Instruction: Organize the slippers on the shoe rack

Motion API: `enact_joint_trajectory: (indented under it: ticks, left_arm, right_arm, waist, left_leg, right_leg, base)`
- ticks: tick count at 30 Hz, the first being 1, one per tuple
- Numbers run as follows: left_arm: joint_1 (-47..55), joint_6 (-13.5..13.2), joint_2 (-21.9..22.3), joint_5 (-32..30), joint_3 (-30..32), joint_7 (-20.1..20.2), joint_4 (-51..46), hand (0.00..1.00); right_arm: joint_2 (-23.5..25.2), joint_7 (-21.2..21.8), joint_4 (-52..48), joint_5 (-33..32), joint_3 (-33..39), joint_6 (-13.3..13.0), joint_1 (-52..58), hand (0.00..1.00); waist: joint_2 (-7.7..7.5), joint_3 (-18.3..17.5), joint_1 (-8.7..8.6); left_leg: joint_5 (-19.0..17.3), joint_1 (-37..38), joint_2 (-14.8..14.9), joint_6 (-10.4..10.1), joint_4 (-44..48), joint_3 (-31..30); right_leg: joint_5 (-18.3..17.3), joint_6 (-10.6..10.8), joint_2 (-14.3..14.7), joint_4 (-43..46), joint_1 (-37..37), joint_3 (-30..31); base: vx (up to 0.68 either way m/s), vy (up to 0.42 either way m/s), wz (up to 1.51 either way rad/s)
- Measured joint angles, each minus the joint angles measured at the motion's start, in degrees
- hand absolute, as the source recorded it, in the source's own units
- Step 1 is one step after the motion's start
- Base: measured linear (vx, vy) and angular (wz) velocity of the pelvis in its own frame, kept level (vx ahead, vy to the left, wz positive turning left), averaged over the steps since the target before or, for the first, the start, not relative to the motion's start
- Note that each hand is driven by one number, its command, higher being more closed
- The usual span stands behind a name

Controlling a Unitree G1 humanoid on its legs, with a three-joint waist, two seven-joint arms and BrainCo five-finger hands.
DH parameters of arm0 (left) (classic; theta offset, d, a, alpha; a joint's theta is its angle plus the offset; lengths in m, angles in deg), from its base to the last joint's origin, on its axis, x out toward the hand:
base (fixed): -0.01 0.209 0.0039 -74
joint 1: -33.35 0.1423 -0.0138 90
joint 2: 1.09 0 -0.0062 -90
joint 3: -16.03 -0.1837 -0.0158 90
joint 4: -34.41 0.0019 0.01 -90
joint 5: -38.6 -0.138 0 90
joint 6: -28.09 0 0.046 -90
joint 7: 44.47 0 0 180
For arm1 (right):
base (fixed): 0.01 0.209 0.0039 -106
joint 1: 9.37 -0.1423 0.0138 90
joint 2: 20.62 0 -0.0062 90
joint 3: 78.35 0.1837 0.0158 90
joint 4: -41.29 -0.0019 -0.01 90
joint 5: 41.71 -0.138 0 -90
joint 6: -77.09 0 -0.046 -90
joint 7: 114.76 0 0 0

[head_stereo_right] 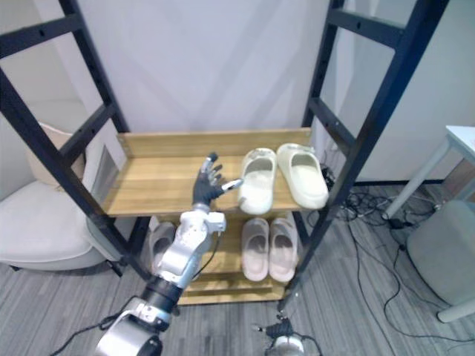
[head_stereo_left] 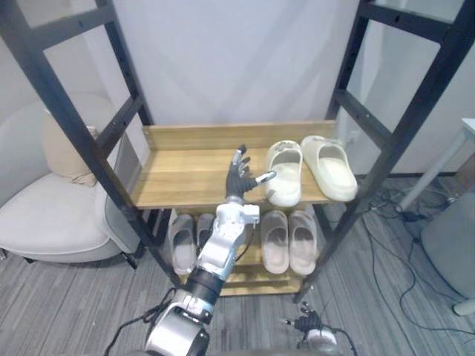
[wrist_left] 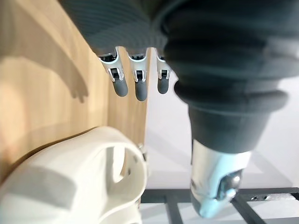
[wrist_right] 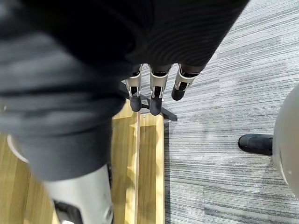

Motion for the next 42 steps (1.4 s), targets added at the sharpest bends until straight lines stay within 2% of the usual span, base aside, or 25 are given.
enact_joint_trajectory:
  ticks: [6,22,42]
  left_arm:
    - [0.1,0.0,-0.2,0.0,-2.7,1.9,3.3,0.0]
    - [-2.7,-1.3,0.2,0.0,-7.9,2.1,8.1,0.0]
    - [-6.1,-0.1,0.0,-0.1,-3.3,0.1,11.0,0.0]
  right_arm:
    - [1.0,0.0,1.8,0.0,-0.3,0.3,-1.2,0.0]
    - [1.1,-0.1,2.7,-0.1,0.6,0.4,-1.8,0.0]
    - [2.1,-0.6,2.6,0.0,4.2,0.5,-1.9,0.0]
  waist:
    - [-0.22,0.1,-0.11]
    - [-0.97,0.2,-0.66]
    - [-1.18,0.4,-0.72]
  left_leg:
    - [0.0,0.0,0.2,-0.1,0.0,0.0]
    - [-0.2,0.7,0.4,-0.3,-0.1,1.1]
    - [-0.4,0.9,0.9,-0.6,-0.1,3.2]
  right_leg:
    - [0.4,-0.1,0.2,-1.0,0.7,-0.1]
    - [1.5,-0.3,0.6,-2.8,1.4,1.0]
    - [2.1,-0.5,1.1,-2.8,0.6,2.9]
  base:
    - [0.0,0.0,0.0]
    - [-0.01,-0.004,-0.03]
    - [0.0,-0.004,-0.05]
